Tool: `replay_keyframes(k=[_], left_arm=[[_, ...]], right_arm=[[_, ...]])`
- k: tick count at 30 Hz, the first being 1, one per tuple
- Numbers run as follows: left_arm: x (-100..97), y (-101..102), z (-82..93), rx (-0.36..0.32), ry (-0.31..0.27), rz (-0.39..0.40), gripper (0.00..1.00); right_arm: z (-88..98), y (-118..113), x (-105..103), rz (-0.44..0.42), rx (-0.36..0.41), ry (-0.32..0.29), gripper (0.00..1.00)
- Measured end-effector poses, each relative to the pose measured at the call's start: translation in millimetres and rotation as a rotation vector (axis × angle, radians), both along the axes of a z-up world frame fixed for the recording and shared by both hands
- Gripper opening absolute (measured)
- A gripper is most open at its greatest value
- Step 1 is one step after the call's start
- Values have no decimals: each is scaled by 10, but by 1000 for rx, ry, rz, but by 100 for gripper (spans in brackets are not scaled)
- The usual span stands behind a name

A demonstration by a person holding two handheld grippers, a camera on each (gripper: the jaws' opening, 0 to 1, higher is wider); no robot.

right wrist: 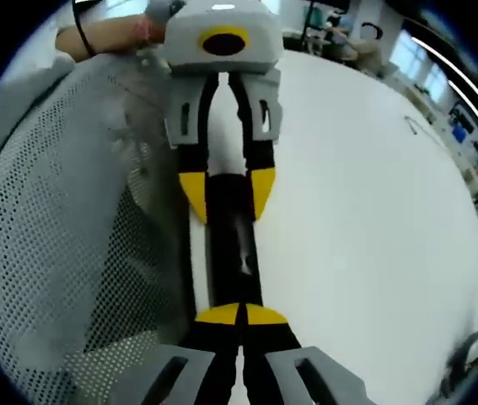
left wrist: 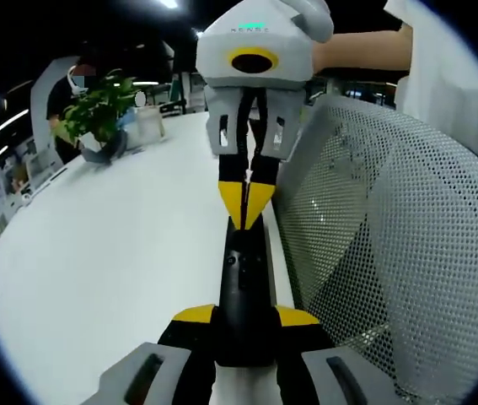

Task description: Press the specified remote control buttons in sequence, fully releasing each button before pressing the next.

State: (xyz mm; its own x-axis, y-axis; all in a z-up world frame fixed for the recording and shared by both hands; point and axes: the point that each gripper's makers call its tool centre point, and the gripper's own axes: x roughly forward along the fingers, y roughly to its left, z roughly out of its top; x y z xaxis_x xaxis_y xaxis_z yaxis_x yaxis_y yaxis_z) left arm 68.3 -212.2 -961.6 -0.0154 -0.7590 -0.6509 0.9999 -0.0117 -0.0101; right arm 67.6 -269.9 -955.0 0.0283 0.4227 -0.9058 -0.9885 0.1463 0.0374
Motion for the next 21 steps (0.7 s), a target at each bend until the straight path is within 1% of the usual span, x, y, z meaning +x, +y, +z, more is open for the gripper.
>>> replay_keyframes(k=[1,3,4,6,7,9,11,13,15,17,20,21], left_arm=[[0,0,0,-1,0,1,25],[-1,-1,3,-3,1,2,25],[-1,-1,4,-3,1,3,25],[-1,0,5,-3,2,2,25],[0,0,5,-3,2,2,25],[-2,0,6,-4,2,2,25],[-3,1,6,-5,3,3,25],[-3,1,7,-6,3,4,25],[-3,2,7,-6,3,4,25],[-3,1,8,-6,3,3,25],[-4,1,8,-6,3,2,25],[-4,1,8,-6,3,2,25]], right_arm=[[12,-2,1,-14,42,15,0],[18,-30,7,-11,71,24,0],[17,-54,24,-36,61,20,0],[15,-61,51,-17,52,-16,4],[21,-49,54,-16,55,-24,5],[40,4,5,8,71,-7,3],[35,28,-16,23,69,-4,0],[-5,24,-22,38,47,-9,1],[17,24,-9,36,50,-4,1],[12,29,-26,41,52,9,3],[3,38,-38,65,41,-11,3],[0,37,-30,77,33,-31,3]])
